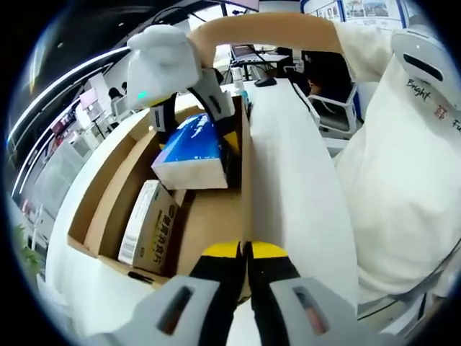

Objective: Operate the shoe box by opening the lid, removing the specified soft item, and placing it in the target area until the item is outside and the box remains undamaged.

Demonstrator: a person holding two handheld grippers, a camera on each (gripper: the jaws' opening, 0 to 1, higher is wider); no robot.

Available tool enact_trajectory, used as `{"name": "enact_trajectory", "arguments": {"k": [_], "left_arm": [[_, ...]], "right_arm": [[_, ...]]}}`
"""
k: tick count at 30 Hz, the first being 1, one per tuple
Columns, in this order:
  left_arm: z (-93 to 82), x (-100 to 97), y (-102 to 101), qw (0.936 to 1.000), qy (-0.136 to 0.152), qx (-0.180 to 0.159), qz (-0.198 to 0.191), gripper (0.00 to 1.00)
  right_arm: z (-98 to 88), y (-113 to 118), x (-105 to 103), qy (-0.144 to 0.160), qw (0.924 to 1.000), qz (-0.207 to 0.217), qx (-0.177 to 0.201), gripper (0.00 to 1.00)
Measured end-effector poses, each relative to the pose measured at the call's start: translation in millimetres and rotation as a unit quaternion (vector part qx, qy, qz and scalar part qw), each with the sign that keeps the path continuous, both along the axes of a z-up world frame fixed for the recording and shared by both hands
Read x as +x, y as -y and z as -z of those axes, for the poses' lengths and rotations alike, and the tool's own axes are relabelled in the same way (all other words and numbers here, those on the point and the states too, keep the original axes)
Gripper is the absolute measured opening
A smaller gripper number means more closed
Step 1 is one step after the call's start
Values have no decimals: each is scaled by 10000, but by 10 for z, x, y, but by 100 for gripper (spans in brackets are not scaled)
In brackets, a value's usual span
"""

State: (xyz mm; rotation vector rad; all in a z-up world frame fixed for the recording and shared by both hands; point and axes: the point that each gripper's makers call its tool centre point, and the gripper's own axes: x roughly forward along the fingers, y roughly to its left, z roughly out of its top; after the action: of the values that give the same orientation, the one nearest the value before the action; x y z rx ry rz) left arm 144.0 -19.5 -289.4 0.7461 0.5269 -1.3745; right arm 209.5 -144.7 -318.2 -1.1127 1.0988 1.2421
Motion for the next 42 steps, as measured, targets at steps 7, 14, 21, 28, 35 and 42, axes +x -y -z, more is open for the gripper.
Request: {"name": "enact_trajectory", "arguments": {"k": [7, 14, 21, 28, 35, 42], "left_arm": [[-2, 2, 2, 10000, 14, -4, 37, 2], [-3, 0, 5, 10000, 24, -7, 34, 2], [-2, 2, 5, 10000, 15, 7, 21, 2], [-1, 1, 5, 10000, 7, 12, 17, 2], [-1, 0, 2, 10000, 27, -11, 13, 2], [1, -3, 4, 10000, 25, -8, 20, 2]], "right_arm": [[-41, 45, 15, 161, 9993, -310, -110, 69], [-155, 75, 60, 199, 9992, -273, -196, 69], [-270, 111, 86, 349, 9985, -259, -341, 69], [-296, 114, 92, 336, 9987, -252, -296, 69], [-346, 51, 59, 501, 9973, -511, -172, 69], [-351, 53, 43, 466, 9979, -428, -135, 69]]}}
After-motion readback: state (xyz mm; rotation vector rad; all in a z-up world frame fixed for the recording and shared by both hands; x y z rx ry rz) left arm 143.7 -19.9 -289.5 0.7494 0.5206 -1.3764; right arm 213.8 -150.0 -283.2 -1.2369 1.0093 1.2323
